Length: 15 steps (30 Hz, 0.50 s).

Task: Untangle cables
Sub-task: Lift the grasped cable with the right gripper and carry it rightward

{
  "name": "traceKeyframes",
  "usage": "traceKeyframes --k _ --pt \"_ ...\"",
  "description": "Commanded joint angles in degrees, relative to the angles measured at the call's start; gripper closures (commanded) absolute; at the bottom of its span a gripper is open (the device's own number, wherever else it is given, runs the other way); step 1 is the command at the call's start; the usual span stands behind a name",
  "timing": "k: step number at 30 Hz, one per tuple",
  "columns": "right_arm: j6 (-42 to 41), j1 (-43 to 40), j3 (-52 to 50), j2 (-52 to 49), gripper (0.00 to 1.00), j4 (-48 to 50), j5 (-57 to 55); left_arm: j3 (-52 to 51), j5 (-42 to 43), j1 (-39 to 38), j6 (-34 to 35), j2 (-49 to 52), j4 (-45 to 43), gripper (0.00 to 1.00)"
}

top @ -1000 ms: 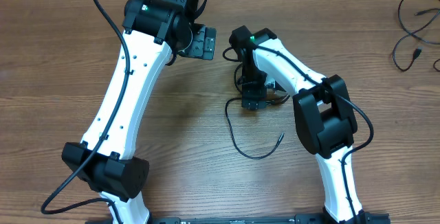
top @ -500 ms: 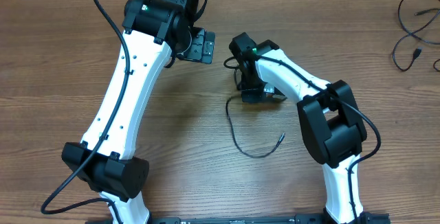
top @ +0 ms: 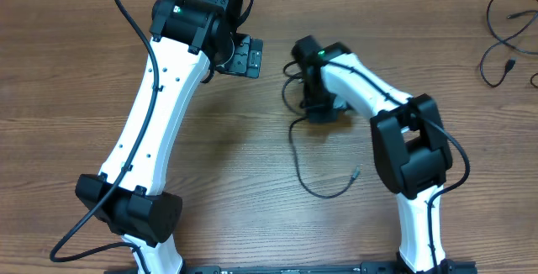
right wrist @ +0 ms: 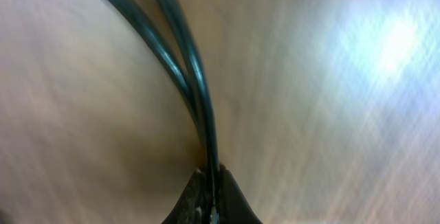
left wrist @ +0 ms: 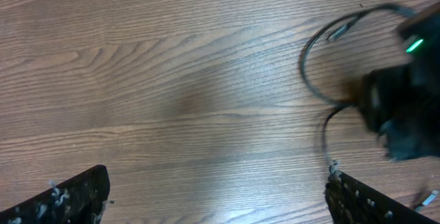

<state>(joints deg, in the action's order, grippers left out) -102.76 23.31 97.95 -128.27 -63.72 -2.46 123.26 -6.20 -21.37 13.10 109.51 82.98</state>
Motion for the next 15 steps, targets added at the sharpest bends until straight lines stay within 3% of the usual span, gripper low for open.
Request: traceKeyframes --k 1,11,15 --pt "20.7 -4.5 3.5 -1.8 0.96 0.5 -7.3 1.4 -0.4 0.3 -1.4 -0.2 -0.6 0.00" --pt "64.0 -9.2 16.1 2.6 0.96 -0.3 -16.8 1.4 -0.4 0.4 -1.4 -0.2 -1.2 0.00" --pt "73.1 -10.7 19.1 5.6 0.96 -1.0 -16.8 1.4 -0.3 0.4 -1.4 -0.2 -1.5 0.00"
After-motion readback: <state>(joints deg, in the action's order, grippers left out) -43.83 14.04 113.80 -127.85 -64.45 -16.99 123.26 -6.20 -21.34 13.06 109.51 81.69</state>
